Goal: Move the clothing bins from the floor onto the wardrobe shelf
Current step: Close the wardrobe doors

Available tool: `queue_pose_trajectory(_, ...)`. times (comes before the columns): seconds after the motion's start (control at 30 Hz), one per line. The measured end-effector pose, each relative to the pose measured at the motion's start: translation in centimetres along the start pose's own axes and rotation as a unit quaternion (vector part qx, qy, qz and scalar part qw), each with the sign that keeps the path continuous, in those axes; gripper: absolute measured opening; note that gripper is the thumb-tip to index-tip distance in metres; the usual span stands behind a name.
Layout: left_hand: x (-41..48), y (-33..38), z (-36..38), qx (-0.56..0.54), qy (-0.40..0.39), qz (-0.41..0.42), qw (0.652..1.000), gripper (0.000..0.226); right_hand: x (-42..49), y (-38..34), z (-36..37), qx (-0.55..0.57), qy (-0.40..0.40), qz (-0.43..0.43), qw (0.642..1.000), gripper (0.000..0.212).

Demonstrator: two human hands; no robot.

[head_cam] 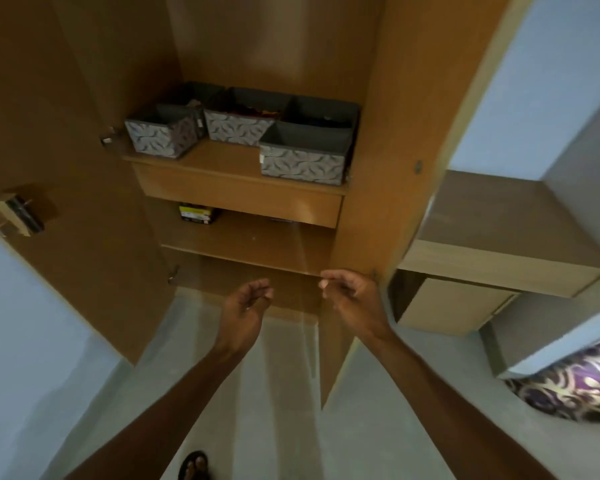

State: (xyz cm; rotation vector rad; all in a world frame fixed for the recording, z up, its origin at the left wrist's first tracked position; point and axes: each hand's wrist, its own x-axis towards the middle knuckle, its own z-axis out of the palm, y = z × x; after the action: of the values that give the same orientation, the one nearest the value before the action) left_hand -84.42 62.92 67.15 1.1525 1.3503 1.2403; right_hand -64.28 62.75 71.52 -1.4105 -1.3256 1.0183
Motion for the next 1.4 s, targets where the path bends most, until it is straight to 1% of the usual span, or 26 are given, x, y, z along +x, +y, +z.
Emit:
queue_pose_trajectory(0.13, -1.7, 2.8, 6.3, -0.015, -0.034, 0.035, 0.999, 0.024, -2.4, 0.1, -6.5, -0.015, 0.044, -0.033, 0.998, 0.013)
queue_pose_trajectory(0.23, -2.3, 5.4, 10.0, -0.01, -0.058, 0.067, 0.996, 0.027, -2.7, -0.3, -10.1, -0.014, 0.122, -0.068, 0.99, 0.012)
queue_pose_trajectory(0.3, -2.5, 7.7, 12.3, -0.01, -0.074, 0.102, 0.992, 0.028, -1.6, -0.8, -12.1, -0.03, 0.171, -0.071, 0.982, 0.015)
queue_pose_trajectory(0.33, -2.5, 8.8, 13.2, -0.007, -0.083, 0.115, 0.99, 0.029, -0.9, -1.4, -12.6, -0.038, 0.178, -0.062, 0.981, 0.021)
queue_pose_trajectory(0.4, -2.2, 10.7, 14.7, 0.001, -0.102, 0.138, 0.985, 0.03, 0.5, -2.6, -13.1, -0.053, 0.157, -0.052, 0.985, 0.036)
queue_pose_trajectory(0.43, -2.0, 11.3, 15.3, 0.007, -0.111, 0.148, 0.983, 0.031, 1.1, -3.2, -13.1, -0.057, 0.136, -0.059, 0.987, 0.039)
queue_pose_trajectory(0.5, -1.6, 11.9, 15.9, 0.014, -0.124, 0.158, 0.979, 0.031, 1.2, -4.3, -12.6, -0.053, 0.102, -0.085, 0.99, 0.039)
queue_pose_trajectory(0.57, -1.8, 11.9, 16.0, 0.009, -0.126, 0.156, 0.98, 0.032, 1.2, -4.4, -12.1, -0.045, 0.097, -0.094, 0.99, 0.042)
queue_pose_trajectory(0.67, -1.9, 11.3, 15.4, 0.004, -0.118, 0.16, 0.98, 0.032, 1.5, -3.7, -11.5, -0.048, 0.108, -0.095, 0.988, 0.046)
queue_pose_trajectory(0.8, -0.8, 11.0, 13.1, -0.008, -0.089, 0.155, 0.984, 0.029, 2.9, -3.8, -9.7, -0.058, 0.113, -0.118, 0.985, 0.032)
queue_pose_trajectory(0.9, 0.3, 10.8, 10.3, -0.012, -0.063, 0.159, 0.985, 0.025, 4.3, -4.0, -7.6, -0.068, 0.084, -0.138, 0.985, 0.02)
queue_pose_trajectory(1.0, 1.8, 10.8, 7.0, -0.016, -0.037, 0.172, 0.984, 0.024, 5.9, -4.8, -4.6, -0.053, 0.054, -0.147, 0.986, 0.013)
queue_pose_trajectory(1.13, 4.5, 10.8, 1.6, -0.022, -0.008, 0.178, 0.984, 0.025, 8.8, -6.4, 1.0, -0.052, 0.015, -0.163, 0.985, 0.009)
queue_pose_trajectory(1.27, 8.4, 10.5, -3.2, -0.016, -0.013, 0.171, 0.985, 0.033, 11.7, -7.7, 6.5, -0.067, 0.016, -0.172, 0.983, 0.012)
queue_pose_trajectory(1.4, 12.8, 10.6, -6.9, -0.002, -0.044, 0.172, 0.984, 0.041, 15.3, -8.6, 11.3, -0.083, 0.025, -0.179, 0.98, 0.008)
